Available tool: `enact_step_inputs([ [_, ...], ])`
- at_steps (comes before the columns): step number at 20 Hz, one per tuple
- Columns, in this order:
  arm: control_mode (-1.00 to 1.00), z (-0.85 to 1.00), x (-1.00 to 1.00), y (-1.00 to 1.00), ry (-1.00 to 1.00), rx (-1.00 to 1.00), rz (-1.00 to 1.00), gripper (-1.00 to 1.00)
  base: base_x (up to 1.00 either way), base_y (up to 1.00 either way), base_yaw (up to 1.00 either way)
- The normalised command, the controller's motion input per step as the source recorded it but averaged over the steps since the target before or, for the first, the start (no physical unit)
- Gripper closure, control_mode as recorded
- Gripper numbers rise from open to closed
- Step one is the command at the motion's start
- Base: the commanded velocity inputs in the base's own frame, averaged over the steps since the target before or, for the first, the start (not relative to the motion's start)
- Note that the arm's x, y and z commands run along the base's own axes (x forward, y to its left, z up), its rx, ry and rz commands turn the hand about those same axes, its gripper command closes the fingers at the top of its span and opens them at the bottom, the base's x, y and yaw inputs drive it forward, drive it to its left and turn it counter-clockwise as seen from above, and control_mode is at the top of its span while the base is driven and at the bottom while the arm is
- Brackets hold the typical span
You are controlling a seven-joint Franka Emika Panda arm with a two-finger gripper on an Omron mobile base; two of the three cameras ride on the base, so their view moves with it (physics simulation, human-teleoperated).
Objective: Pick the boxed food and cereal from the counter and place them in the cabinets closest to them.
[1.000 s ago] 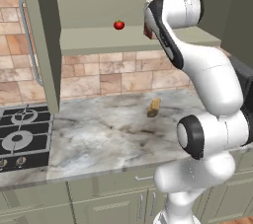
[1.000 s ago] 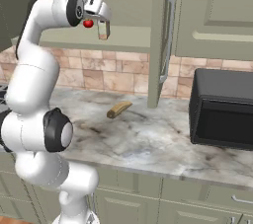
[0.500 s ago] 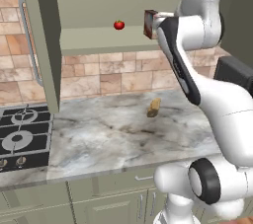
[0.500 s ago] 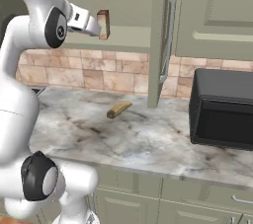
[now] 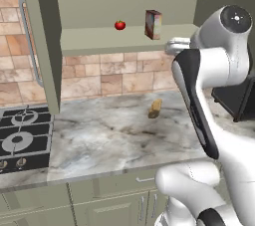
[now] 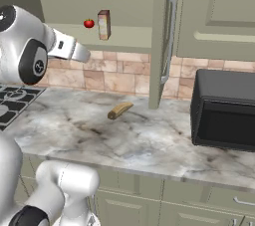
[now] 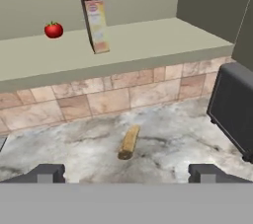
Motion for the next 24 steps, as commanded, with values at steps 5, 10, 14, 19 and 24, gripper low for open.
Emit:
enact_step_inputs([
  [5, -1.00, -0.36, -0.99, 0.00, 0.01, 0.00, 0.00, -1.00, 0.00, 0.00, 0.00],
  [10, -1.00, -0.34, -0.67, 0.00, 0.09, 0.00, 0.01, -1.00, 0.00, 0.00, 0.00],
  [14, -1.00, -0.32, -0.42, 0.00, 0.18, 0.01, 0.03, -1.00, 0.00, 0.00, 0.00],
  [19, -1.00, -0.35, -0.36, -0.01, 0.19, 0.03, 0.04, -1.00, 0.00, 0.00, 0.00],
  [24, -1.00, -0.38, -0.07, 0.00, 0.26, 0.05, 0.03, -1.00, 0.00, 0.00, 0.00],
])
